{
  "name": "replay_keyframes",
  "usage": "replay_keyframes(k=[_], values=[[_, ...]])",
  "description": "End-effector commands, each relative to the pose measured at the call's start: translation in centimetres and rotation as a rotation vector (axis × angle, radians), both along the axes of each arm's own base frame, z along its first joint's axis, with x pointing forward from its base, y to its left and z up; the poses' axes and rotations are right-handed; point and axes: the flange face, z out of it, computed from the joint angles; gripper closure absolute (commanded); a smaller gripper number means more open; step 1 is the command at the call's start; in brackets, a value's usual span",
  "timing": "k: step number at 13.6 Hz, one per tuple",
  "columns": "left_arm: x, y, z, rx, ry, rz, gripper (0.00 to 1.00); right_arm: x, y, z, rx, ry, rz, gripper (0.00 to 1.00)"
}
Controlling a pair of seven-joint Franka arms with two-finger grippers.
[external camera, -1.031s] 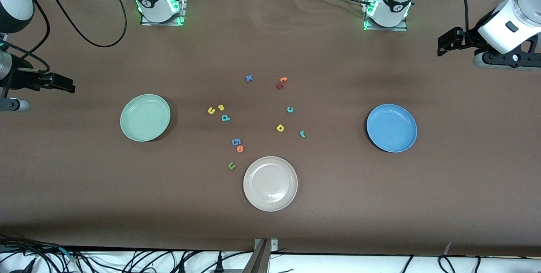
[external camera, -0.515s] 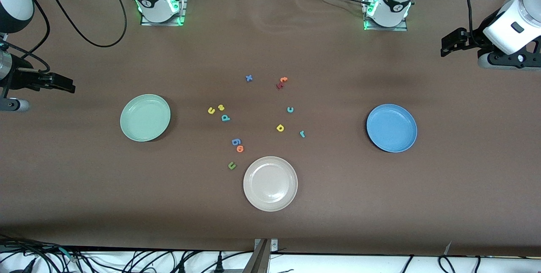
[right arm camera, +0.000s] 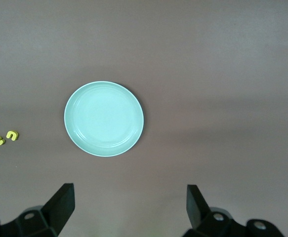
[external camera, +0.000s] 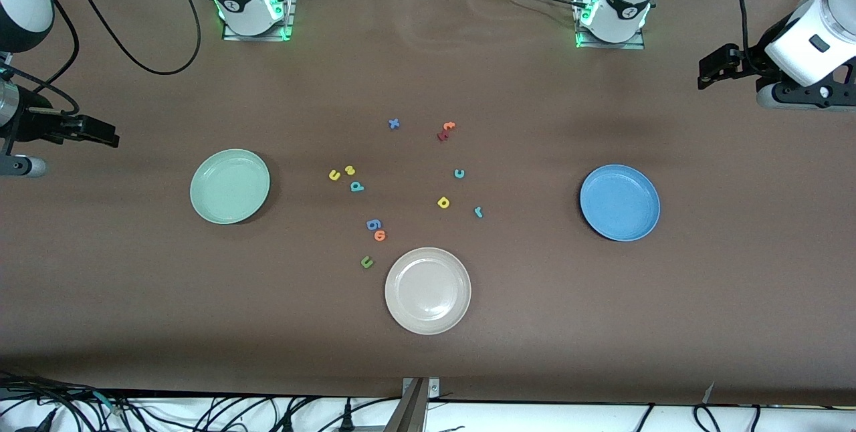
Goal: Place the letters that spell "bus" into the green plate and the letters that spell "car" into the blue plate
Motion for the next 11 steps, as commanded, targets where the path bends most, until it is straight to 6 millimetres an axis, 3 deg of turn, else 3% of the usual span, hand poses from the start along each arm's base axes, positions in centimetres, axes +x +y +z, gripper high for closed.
replay_keyframes(k=[1, 3, 11], values=[[-0.33, 0.51, 0.34, 0.012, 0.002, 0.0, 0.0, -0.18, 0.01, 0.25, 0.008, -0.006, -0.007, 0.0], [-0.21, 1.22, 0.28, 0.012, 0.001, 0.014, 0.0, -0.16, 0.01, 0.32, 0.008, -0.007, -0.007, 0.0], [0.0, 0.69, 0.0, 0.013, 0.001, 0.017, 0.0, -0.17, -0.08, 0.32, 0.008, -0.007, -0.008, 0.0]])
